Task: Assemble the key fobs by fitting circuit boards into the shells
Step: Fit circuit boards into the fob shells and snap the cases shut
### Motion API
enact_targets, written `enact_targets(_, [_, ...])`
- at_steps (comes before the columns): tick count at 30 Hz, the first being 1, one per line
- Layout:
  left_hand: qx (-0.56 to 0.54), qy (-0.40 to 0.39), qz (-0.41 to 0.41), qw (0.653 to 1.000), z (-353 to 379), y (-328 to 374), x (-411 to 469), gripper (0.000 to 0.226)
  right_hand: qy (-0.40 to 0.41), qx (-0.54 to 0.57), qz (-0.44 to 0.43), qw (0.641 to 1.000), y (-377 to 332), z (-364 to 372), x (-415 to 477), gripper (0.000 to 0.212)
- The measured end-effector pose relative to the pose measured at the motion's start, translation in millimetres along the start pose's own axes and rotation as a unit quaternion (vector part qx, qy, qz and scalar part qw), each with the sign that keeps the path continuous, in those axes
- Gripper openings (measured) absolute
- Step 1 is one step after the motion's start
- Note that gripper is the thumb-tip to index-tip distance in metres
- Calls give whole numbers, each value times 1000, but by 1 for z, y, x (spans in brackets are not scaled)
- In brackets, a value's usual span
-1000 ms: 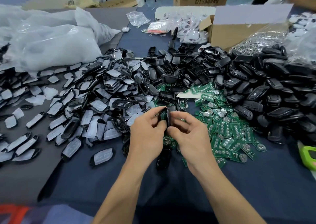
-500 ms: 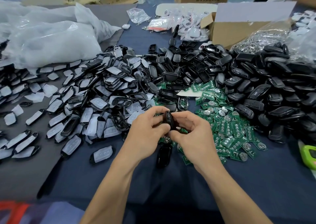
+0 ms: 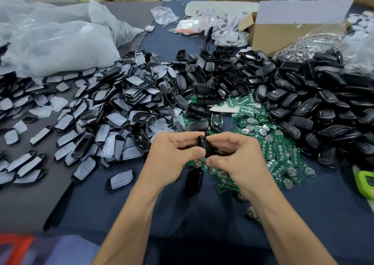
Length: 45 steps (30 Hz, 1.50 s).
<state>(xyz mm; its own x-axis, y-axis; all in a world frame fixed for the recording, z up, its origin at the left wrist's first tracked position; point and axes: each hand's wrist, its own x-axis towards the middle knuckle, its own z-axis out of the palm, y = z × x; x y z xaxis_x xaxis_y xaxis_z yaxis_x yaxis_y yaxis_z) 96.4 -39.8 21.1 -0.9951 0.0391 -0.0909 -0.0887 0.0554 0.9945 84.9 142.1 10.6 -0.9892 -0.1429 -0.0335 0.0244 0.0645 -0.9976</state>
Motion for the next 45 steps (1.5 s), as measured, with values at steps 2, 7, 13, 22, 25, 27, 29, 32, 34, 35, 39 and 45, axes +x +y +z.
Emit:
enact_targets(2, [-9, -7, -2, 1000, 1, -2, -1, 45, -4, 10, 0, 1000, 3, -3, 0, 50])
enact_targets(7, [-49, 21, 4, 999, 8, -7, -2, 43, -1, -44, -5, 999, 3, -4, 1, 50])
enact_targets(13, [-107, 30, 6, 994, 13, -6, -5, 34, -7, -98, -22, 995, -4, -8, -1, 48])
enact_targets(22, [-113, 55, 6, 992, 13, -3, -6, 41, 12, -129, -27, 991, -10, -4, -4, 48])
enact_targets(25, [-119, 60, 10, 991, 13, -3, -6, 41, 4, -147, -29, 989, -13, -4, -3, 53])
enact_targets(27, [-123, 58, 11, 991, 12, -4, -5, 42, -7, -156, -34, 987, -15, -5, -2, 52])
enact_targets(29, [-124, 53, 11, 991, 11, -4, -5, 39, -19, -166, -36, 985, -16, -5, -2, 49])
enact_targets(32, [-124, 51, 11, 991, 8, -7, -6, 39, -36, -199, -44, 978, -16, 0, -5, 42])
enact_targets(34, [-132, 54, 9, 990, 7, -8, -7, 37, -45, -214, -59, 974, -16, 6, -6, 39])
enact_targets(35, [-131, 56, 6, 990, 7, -9, -8, 39, -45, -221, -68, 972, -16, 8, -7, 39])
enact_targets(39, [-113, 61, -17, 992, 5, -5, -10, 38, -28, -265, -85, 960, -14, 11, -11, 38])
enact_targets(45, [-20, 130, -31, 991, 17, 2, -2, 31, 87, -424, -244, 868, -8, 23, -21, 49])
